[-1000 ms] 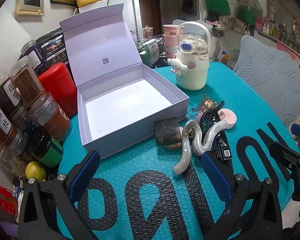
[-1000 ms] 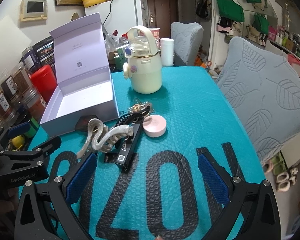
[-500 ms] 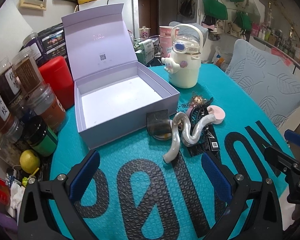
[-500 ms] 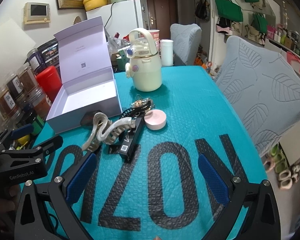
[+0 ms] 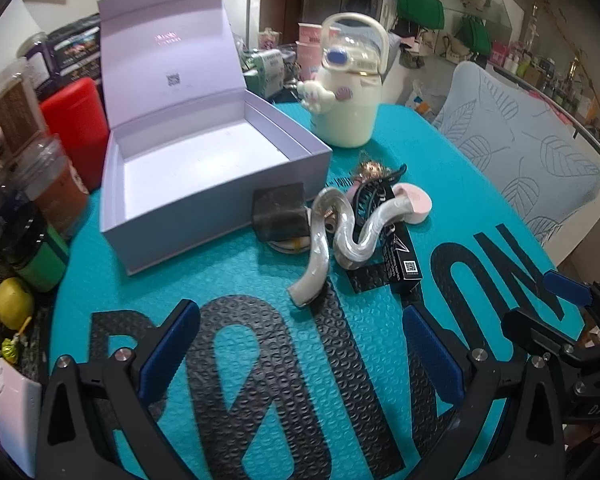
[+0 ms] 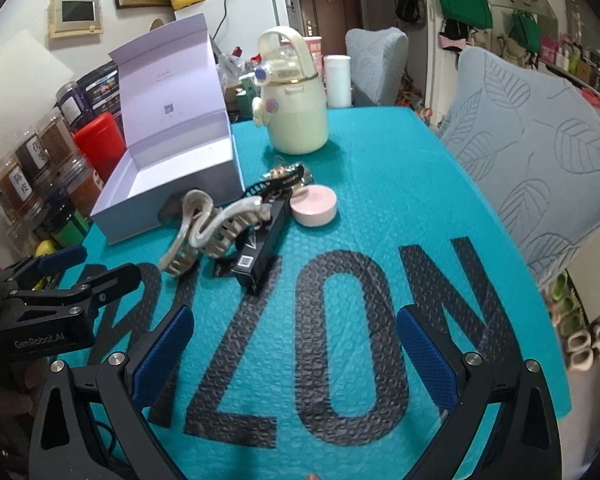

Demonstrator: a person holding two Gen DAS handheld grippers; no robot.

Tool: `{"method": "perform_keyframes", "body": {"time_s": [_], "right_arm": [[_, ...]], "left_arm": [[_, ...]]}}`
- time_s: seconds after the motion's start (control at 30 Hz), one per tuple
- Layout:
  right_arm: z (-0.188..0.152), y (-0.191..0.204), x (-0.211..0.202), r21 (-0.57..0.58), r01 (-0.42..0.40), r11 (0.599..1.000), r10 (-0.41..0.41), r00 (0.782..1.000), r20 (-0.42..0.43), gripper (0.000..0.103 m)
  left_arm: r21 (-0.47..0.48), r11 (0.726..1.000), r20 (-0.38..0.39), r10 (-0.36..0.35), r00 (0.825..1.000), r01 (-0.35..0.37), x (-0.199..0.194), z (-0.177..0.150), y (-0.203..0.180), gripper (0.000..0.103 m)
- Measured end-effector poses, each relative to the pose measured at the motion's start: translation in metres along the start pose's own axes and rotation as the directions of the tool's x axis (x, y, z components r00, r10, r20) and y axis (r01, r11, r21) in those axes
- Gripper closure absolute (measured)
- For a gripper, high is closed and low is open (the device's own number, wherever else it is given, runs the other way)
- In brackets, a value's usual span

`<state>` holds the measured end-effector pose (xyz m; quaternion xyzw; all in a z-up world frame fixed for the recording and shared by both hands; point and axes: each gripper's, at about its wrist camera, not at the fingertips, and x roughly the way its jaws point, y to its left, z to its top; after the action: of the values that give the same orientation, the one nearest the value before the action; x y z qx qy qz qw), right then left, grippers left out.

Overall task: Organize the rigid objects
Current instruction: 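Close the left tool on the white marbled wavy hair clip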

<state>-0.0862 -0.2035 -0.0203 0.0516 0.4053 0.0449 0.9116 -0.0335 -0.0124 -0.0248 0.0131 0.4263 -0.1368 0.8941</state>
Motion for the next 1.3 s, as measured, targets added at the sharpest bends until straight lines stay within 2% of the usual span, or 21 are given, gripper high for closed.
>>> {"method": "perform_keyframes", "body": {"time_s": [0.37, 0.7, 0.9, 0.97, 1.07, 1.1, 1.13, 1.17, 1.3], "right_arm": [[0.002, -0.023, 0.031, 0.022, -0.006, 1.000, 0.007, 0.999, -0.045, 0.000], [0.010, -0.035, 0.054, 0.027, -0.022, 0.999, 0.024, 0.997, -0.078, 0.000], [0.017, -0.041, 0.067, 0.030, -0.017, 0.999, 0.019, 0.995, -0.096, 0.000], [0.020, -0.043, 0.069, 0.034, -0.014, 0.999, 0.017, 0.995, -0.100, 0.000], [0.022, -0.047, 0.072, 0.038, -0.007, 0.999, 0.011, 0.995, -0.104, 0.000], [0.023, -0.047, 0.073, 0.038, -0.006, 0.999, 0.010, 0.994, -0.105, 0.000], [0.024, -0.048, 0.074, 0.038, -0.004, 0.999, 0.008, 0.994, -0.106, 0.000], [0.024, -0.048, 0.074, 0.037, -0.002, 0.999, 0.006, 0.994, -0.108, 0.000], [0.025, -0.049, 0.075, 0.035, 0.000, 0.999, 0.004, 0.994, -0.111, 0.000]], "left_arm": [[0.026, 0.999, -0.052, -0.042, 0.998, 0.043, 0.040, 0.015, -0.013, 0.000], [0.017, 0.999, -0.081, -0.048, 0.996, 0.049, 0.068, 0.032, -0.011, 0.003], [0.019, 0.998, -0.107, -0.064, 0.992, 0.066, 0.082, 0.039, -0.016, 0.011], [0.022, 0.997, -0.117, -0.065, 0.991, 0.068, 0.086, 0.040, -0.018, 0.020], [0.030, 0.998, -0.120, -0.046, 0.992, 0.050, 0.089, 0.041, -0.019, 0.021], [0.034, 0.998, -0.114, -0.047, 0.992, 0.051, 0.087, 0.041, -0.020, 0.025], [0.035, 0.998, -0.103, -0.057, 0.993, 0.061, 0.086, 0.041, -0.021, 0.042], [0.036, 0.998, -0.093, -0.055, 0.994, 0.059, 0.085, 0.041, -0.022, 0.048], [0.031, 0.997, -0.099, -0.070, 0.993, 0.074, 0.081, 0.038, -0.021, 0.048]]}}
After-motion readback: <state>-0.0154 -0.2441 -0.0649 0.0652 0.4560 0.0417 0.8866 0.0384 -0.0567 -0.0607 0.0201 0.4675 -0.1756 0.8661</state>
